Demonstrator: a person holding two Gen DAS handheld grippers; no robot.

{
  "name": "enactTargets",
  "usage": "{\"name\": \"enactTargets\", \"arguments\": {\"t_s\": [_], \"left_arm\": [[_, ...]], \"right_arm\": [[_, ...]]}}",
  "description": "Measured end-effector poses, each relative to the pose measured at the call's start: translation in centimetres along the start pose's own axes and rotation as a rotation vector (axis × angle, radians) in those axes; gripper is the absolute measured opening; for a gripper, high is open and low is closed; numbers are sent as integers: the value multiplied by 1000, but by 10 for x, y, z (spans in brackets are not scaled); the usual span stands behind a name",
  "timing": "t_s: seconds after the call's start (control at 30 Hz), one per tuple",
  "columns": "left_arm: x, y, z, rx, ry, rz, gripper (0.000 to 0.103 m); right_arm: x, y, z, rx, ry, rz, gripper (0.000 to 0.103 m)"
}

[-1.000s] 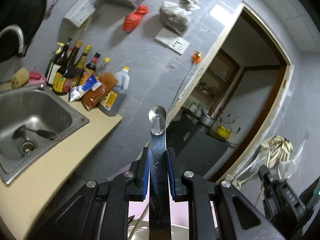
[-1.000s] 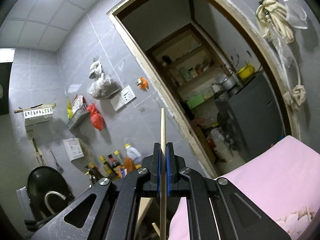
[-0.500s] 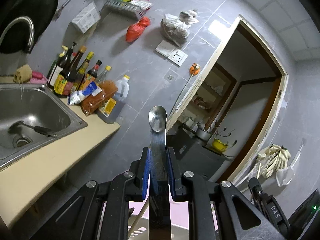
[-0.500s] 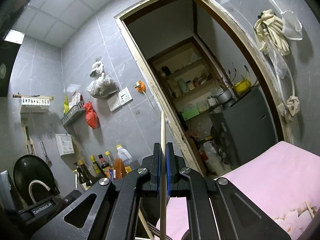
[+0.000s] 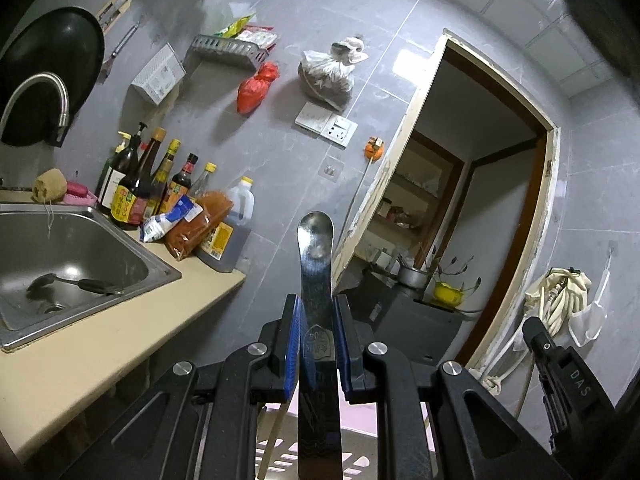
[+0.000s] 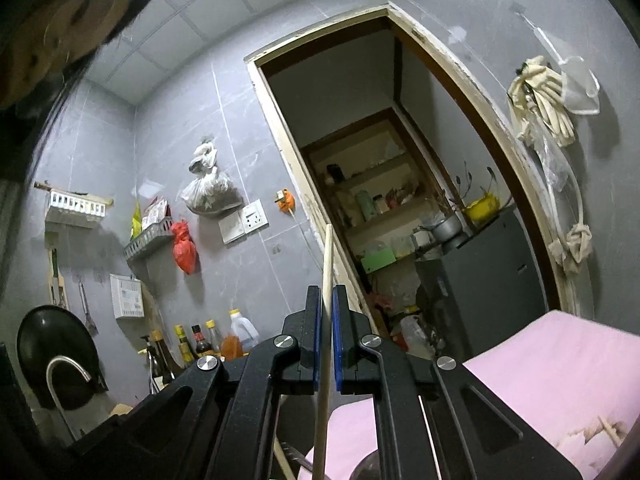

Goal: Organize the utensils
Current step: 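Lift the knife and chopstick high and carry them over the caddy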

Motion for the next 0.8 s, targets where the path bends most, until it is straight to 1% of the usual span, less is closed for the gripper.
{"name": "enactTargets", "arguments": {"t_s": [0.2, 0.43, 0.6, 0.8], "left_arm": [[-4, 3, -3, -24, -40, -8, 16], [-3, 1, -5, -16, -42, 4, 16], [-3, 1, -6, -23, -43, 10, 16], [-6, -4, -9, -27, -62, 13, 16]], "right_arm": [[-6, -1, -6, 10, -22, -8, 6], [-8, -7, -9, 18, -20, -4, 6], [-5, -9, -12, 6, 1, -5, 6], [-6, -11, -15, 7, 50, -58, 7]]}}
Point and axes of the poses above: each gripper's, at about its wrist camera, not at the fingertips, and y roughly against the way its jaws point, x to its left, z to its top, the point moved 1 cm from there along -y, roughly the way its jaws point, and after that the axes turned 13 degrees about -x, right-handed, at the moved point
